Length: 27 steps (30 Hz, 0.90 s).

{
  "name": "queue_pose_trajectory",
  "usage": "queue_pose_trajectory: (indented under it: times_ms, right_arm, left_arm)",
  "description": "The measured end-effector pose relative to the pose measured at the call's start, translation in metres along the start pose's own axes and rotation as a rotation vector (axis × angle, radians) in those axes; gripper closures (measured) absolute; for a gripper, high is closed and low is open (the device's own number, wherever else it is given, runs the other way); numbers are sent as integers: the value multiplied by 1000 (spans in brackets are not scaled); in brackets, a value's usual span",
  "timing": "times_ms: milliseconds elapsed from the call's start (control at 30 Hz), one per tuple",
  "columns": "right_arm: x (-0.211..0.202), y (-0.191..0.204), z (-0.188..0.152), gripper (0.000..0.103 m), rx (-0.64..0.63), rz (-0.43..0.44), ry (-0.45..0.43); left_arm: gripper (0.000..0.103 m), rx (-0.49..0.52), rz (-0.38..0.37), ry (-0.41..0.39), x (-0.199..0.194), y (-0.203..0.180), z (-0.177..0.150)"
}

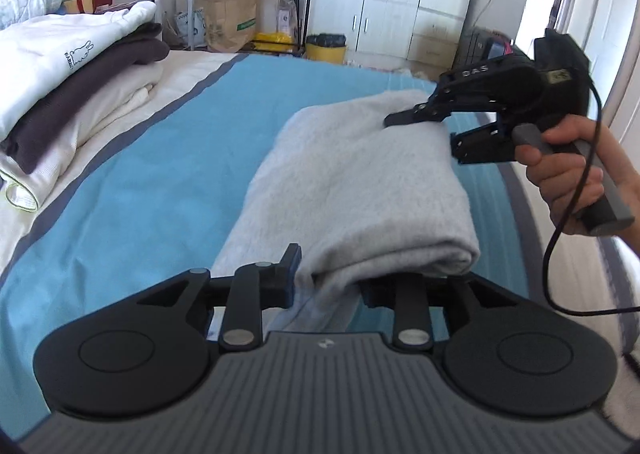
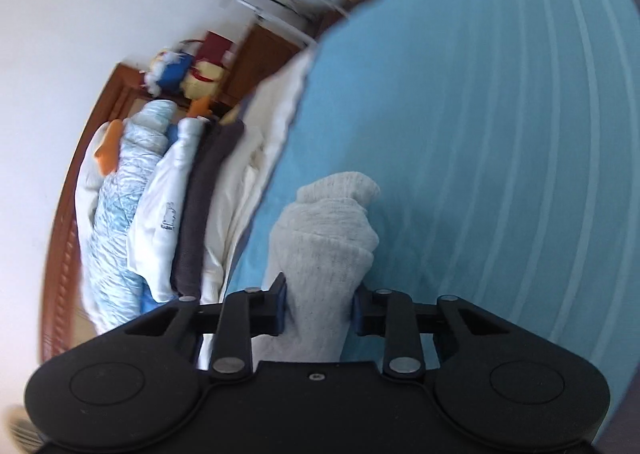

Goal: Fold clothes
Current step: 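Grasp the folded sweatshirt end with the right gripper and lift it, then grasp the sweatshirt with the left gripper while the right gripper holds the other end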

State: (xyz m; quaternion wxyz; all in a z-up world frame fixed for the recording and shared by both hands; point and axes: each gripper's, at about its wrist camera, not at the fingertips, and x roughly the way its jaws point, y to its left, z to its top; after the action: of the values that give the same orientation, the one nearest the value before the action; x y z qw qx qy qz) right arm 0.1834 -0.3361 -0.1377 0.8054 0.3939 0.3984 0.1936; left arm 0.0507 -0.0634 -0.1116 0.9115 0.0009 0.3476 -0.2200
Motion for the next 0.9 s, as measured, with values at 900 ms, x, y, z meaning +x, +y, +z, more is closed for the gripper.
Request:
queue_pose_trajectory:
  times_ms: [900]
  right_arm:
    - [-37, -60, 5, 68, 154, -240, -60]
  left_arm:
    - [39, -1037, -432, 259, 42, 72, -63]
